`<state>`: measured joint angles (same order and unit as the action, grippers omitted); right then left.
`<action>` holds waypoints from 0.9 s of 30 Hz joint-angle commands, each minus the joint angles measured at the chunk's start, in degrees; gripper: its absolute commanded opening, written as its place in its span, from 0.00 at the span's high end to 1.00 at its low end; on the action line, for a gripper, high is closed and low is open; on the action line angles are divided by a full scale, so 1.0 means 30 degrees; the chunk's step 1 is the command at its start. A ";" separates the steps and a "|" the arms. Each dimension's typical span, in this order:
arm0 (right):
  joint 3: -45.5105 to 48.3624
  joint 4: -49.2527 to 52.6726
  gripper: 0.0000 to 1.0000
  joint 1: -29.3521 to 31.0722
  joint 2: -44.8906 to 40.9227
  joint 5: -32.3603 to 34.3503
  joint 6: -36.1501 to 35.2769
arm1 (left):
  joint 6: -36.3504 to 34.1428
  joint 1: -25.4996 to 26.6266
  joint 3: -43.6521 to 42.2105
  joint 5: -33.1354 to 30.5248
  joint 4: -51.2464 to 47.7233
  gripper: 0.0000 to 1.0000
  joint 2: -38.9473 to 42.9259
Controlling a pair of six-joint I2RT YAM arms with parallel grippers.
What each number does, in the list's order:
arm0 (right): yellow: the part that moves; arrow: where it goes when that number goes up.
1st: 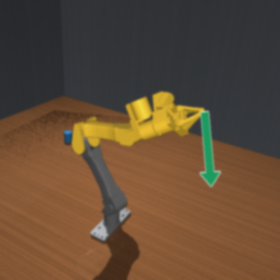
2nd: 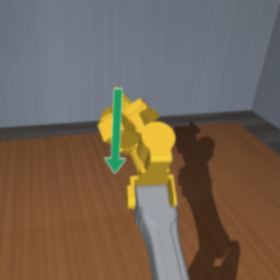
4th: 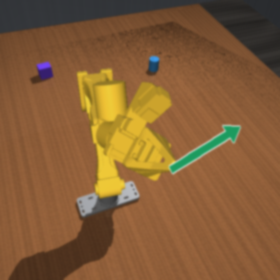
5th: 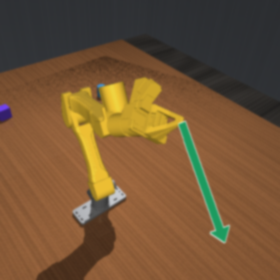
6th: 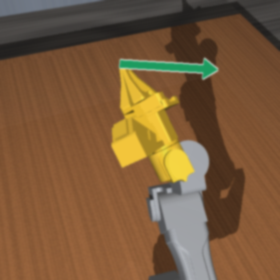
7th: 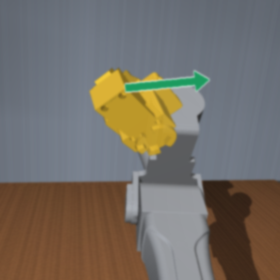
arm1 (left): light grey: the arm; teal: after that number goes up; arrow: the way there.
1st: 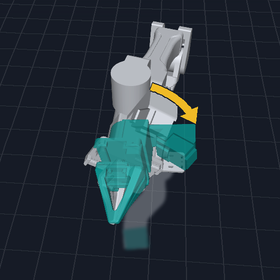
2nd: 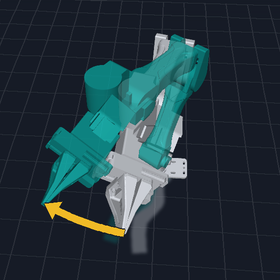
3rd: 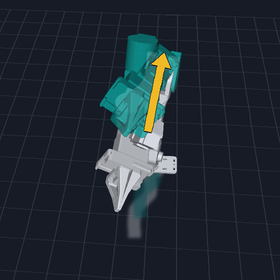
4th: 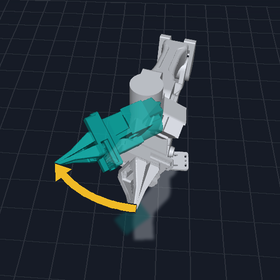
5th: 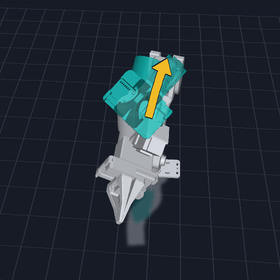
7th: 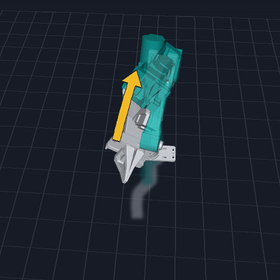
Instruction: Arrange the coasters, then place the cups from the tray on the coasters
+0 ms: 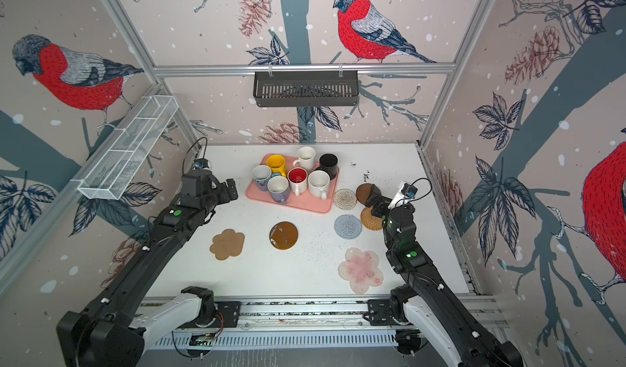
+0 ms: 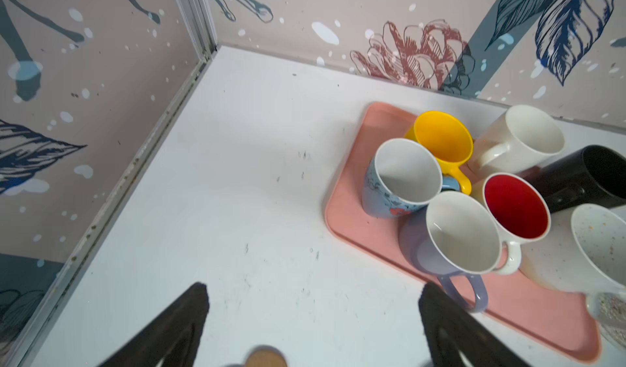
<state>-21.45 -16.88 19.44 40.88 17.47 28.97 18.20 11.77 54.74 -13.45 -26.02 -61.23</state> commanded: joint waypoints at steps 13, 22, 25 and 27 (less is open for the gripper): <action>0.1015 -0.1058 0.04 0.2745 0.0333 -0.2971 0.1678 | 0.1888 0.0847 -0.1408 0.1700 -0.2549 0.14 -0.1209; 0.1233 -0.1105 0.01 0.2909 0.0073 -0.3127 0.2001 | 0.2372 0.1115 -0.3131 0.1877 -0.2302 0.11 -0.0858; 0.1429 -0.1381 0.00 0.2816 0.0062 -0.3217 0.2485 | 0.2347 0.1107 -0.2806 0.1942 -0.2590 0.11 -0.1451; 0.1497 -0.1447 0.00 0.2772 0.0012 -0.3415 0.2578 | 0.2523 0.1095 -0.2639 0.1962 -0.2826 0.11 -0.1795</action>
<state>-17.12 -18.41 27.94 41.15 8.16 35.33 25.06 15.07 46.04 -8.14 -33.65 -65.87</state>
